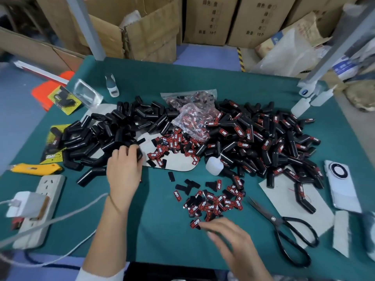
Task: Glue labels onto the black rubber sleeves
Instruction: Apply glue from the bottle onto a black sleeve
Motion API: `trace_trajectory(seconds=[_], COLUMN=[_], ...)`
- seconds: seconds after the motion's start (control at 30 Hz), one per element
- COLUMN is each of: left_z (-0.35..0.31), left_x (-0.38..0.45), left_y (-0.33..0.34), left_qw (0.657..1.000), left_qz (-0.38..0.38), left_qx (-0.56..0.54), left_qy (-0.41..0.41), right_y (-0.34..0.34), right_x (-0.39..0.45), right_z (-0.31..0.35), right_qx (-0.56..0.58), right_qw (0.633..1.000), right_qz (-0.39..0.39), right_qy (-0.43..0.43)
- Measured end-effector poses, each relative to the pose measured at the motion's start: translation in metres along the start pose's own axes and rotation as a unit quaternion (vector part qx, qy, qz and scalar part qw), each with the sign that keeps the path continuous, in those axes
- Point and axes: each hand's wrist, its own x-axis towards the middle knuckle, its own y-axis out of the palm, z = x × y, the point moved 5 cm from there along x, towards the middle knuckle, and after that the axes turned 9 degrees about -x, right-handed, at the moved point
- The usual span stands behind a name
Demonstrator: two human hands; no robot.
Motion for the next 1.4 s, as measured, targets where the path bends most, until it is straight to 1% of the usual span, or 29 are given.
trace_trajectory(seconds=[0.03, 0.1, 0.17, 0.2, 0.27, 0.37, 0.43, 0.47, 0.5, 0.53, 0.57, 0.6, 0.63, 0.67, 0.7, 0.73, 0.77, 0.83, 0.9, 0.97, 1.03, 1.13, 1.2, 1.3, 1.4], left_z=[0.0, 0.001, 0.0, 0.0, -0.001, -0.006, -0.017, -0.025, -0.031, -0.038, -0.047, -0.054, -0.06, -0.064, -0.067, -0.07, -0.072, -0.075, -0.075, -0.076, -0.076, -0.077, -0.078, -0.079, -0.079], left_x=[-0.002, -0.006, -0.005, -0.004, -0.001, 0.002, 0.005, 0.007, 0.008, 0.007, 0.005, 0.002, -0.002, -0.006, -0.009, -0.011, -0.012, -0.013, -0.015, -0.016, -0.018, -0.017, -0.016, -0.014, -0.013], left_y=[0.002, 0.004, 0.003, 0.002, -0.003, -0.012, -0.012, -0.008, 0.0, 0.009, 0.017, 0.026, 0.033, 0.039, 0.043, 0.045, 0.046, 0.049, 0.05, 0.051, 0.051, 0.051, 0.052, 0.054, 0.056], left_qw=[1.0, 1.0, 1.0, 1.0, 1.0, 0.995, 0.979, 0.961, 0.928, 0.875, 0.808, 0.741, 0.68, 0.625, 0.581, 0.547, 0.521, 0.488, 0.467, 0.455, 0.44, 0.425, 0.41, 0.381, 0.388], left_qz=[-0.003, 0.003, 0.02, 0.023, 0.008, -0.053, -0.071, -0.056, -0.018, 0.033, 0.083, 0.124, 0.156, 0.181, 0.199, 0.215, 0.226, 0.241, 0.245, 0.248, 0.249, 0.248, 0.243, 0.228, 0.209], left_qx=[0.01, 0.009, -0.001, -0.001, -0.009, -0.084, -0.191, -0.271, -0.372, -0.482, -0.58, -0.653, -0.706, -0.744, -0.772, -0.791, -0.804, -0.819, -0.829, -0.835, -0.841, -0.85, -0.857, -0.869, -0.866], left_qy=[0.007, -0.004, -0.013, -0.016, -0.017, -0.002, 0.021, 0.019, 0.003, -0.024, -0.058, -0.094, -0.126, -0.151, -0.166, -0.173, -0.176, -0.18, -0.185, -0.187, -0.192, -0.189, -0.194, -0.219, -0.235], right_y=[0.002, 0.007, -0.003, -0.005, -0.007, -0.011, -0.015, -0.016, -0.015, -0.013, -0.01, -0.006, -0.003, -0.001, 0.001, 0.002, 0.001, 0.0, 0.0, -0.001, -0.002, -0.003, -0.003, -0.006, -0.007], right_x=[0.015, 0.03, 0.045, 0.051, 0.061, 0.081, 0.094, 0.101, 0.107, 0.113, 0.116, 0.119, 0.122, 0.124, 0.124, 0.125, 0.125, 0.127, 0.131, 0.138, 0.144, 0.148, 0.149, 0.155, 0.159], right_z=[0.003, -0.001, -0.018, -0.028, -0.039, -0.049, -0.051, -0.053, -0.055, -0.057, -0.059, -0.059, -0.06, -0.059, -0.058, -0.057, -0.055, -0.053, -0.051, -0.051, -0.052, -0.051, -0.047, -0.04, -0.039], right_qx=[0.021, 0.038, 0.044, 0.05, 0.031, 0.012, 0.005, -0.011, -0.026, -0.039, -0.054, -0.074, -0.092, -0.109, -0.125, -0.144, -0.168, -0.207, -0.217, -0.211, -0.173, -0.038, 0.074, 0.248, 0.346], right_qw=[0.999, 0.997, 0.994, 0.991, 0.985, 0.973, 0.969, 0.969, 0.971, 0.973, 0.975, 0.975, 0.975, 0.973, 0.971, 0.968, 0.963, 0.954, 0.956, 0.962, 0.973, 0.989, 0.988, 0.96, 0.93], right_qz=[-0.031, -0.059, -0.102, -0.116, -0.161, -0.217, -0.229, -0.228, -0.219, -0.205, -0.191, -0.18, -0.171, -0.167, -0.167, -0.172, -0.183, -0.201, -0.184, -0.156, -0.134, -0.108, -0.1, -0.088, -0.073], right_qy=[-0.002, -0.012, 0.018, 0.047, 0.062, 0.08, 0.088, 0.089, 0.09, 0.095, 0.103, 0.106, 0.109, 0.113, 0.116, 0.116, 0.107, 0.08, 0.074, 0.071, 0.078, 0.092, 0.094, 0.1, 0.098])
